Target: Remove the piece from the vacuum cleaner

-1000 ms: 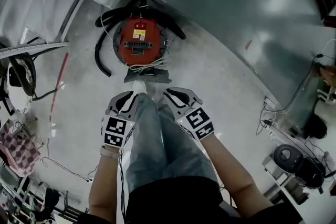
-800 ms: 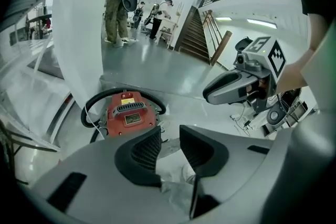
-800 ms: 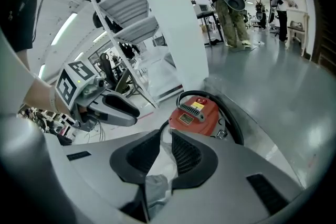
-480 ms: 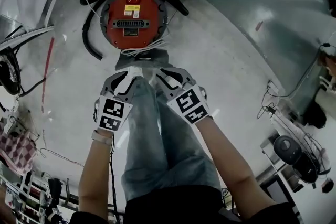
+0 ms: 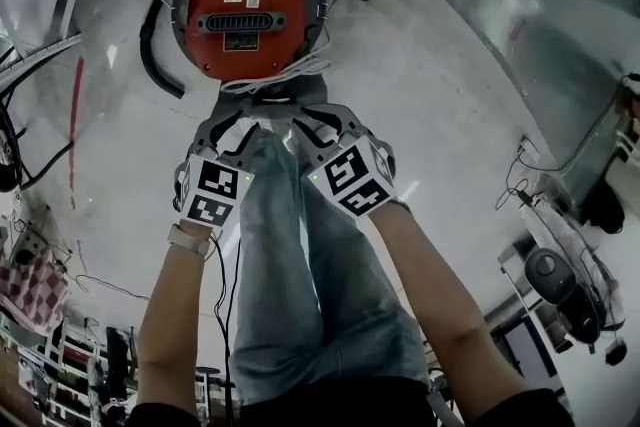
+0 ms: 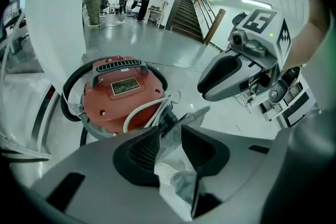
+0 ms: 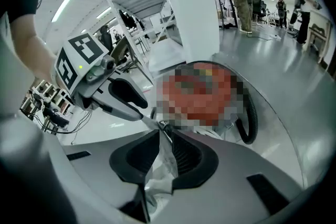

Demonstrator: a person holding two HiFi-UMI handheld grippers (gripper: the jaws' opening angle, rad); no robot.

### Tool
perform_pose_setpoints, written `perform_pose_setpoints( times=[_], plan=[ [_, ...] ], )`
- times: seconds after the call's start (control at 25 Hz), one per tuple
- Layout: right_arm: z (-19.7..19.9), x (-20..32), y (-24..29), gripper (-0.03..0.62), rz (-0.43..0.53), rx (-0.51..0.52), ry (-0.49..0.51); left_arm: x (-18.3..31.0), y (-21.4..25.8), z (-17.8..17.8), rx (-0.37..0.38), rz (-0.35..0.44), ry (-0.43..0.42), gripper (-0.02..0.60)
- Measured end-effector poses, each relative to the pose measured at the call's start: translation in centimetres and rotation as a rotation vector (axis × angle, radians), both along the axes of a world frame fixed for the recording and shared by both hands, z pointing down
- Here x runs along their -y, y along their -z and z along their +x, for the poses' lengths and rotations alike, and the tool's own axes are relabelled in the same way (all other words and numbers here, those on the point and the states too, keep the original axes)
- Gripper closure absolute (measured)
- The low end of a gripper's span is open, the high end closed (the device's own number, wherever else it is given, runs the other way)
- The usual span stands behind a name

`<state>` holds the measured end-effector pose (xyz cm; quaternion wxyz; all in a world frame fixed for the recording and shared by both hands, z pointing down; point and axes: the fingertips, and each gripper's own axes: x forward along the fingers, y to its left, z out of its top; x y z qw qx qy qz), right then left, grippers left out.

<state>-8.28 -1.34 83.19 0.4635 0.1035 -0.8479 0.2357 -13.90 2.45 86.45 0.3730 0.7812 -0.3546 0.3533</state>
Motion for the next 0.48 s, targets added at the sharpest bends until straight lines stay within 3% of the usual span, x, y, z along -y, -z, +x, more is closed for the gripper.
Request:
perform_pose_setpoints(
  times=[0.48],
  plan=[
    [-1.2,-1.1,-6.8,0.510,-0.014,-0.086,0.090,-0.3,-6.6,-0.7,0.014,0.006,-0.096,0.449]
  ],
)
